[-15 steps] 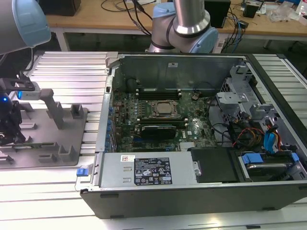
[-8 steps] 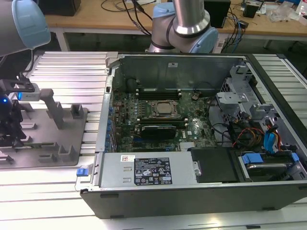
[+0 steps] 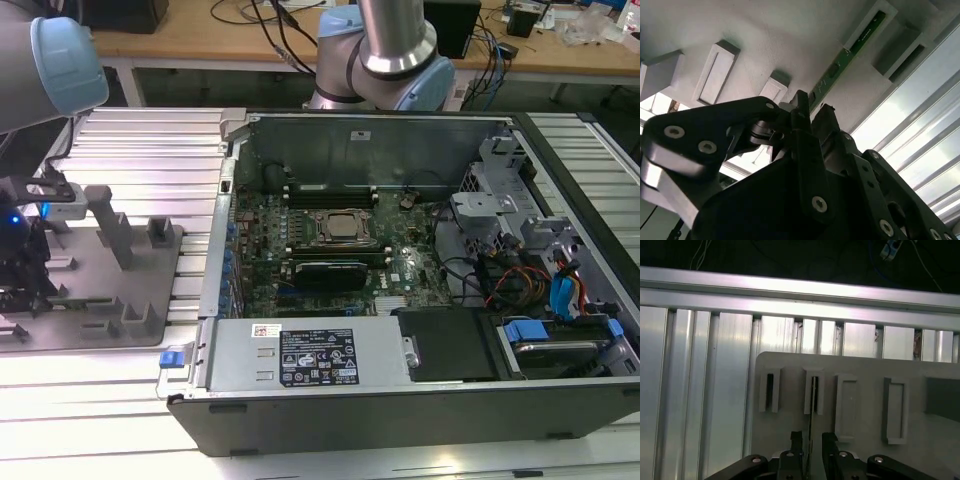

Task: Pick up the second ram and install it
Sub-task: 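Pick up the second ram and move it above second insertion slot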

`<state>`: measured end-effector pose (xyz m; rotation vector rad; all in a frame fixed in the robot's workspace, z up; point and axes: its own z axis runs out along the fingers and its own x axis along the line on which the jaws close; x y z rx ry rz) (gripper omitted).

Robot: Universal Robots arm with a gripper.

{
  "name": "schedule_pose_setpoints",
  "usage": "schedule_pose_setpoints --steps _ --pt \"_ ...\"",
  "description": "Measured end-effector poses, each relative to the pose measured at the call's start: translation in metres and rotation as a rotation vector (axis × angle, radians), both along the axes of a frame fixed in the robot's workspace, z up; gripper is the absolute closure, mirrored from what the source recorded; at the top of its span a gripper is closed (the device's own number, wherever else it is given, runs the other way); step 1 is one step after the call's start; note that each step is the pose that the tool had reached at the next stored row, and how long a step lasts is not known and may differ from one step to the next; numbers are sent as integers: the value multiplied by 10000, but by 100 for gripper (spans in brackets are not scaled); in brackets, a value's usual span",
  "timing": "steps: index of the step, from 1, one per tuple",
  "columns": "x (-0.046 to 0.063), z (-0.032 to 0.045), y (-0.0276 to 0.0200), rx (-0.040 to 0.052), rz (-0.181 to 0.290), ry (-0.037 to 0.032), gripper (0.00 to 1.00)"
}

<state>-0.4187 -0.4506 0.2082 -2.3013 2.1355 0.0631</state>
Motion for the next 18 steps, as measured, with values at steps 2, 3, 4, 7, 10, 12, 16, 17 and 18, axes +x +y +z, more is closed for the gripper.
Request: schedule_pose_setpoints --steps 2,3,4,7,10,12,16,17,18 --pt "0 -1 0 0 1 -1 81" --pt "0 -1 0 0 0 -1 81" --pt "0 -1 0 0 0 -1 81" --pt "0 -3 0 1 -10 -1 90" --pt "0 -21 0 -2 -1229 2 90" --pt "0 -24 0 0 -1539 -2 90" --pt "1 -27 0 1 -717 -2 90" --pt "0 -26 0 -1 -485 0 90" --pt "0 -26 0 0 -483 -1 90"
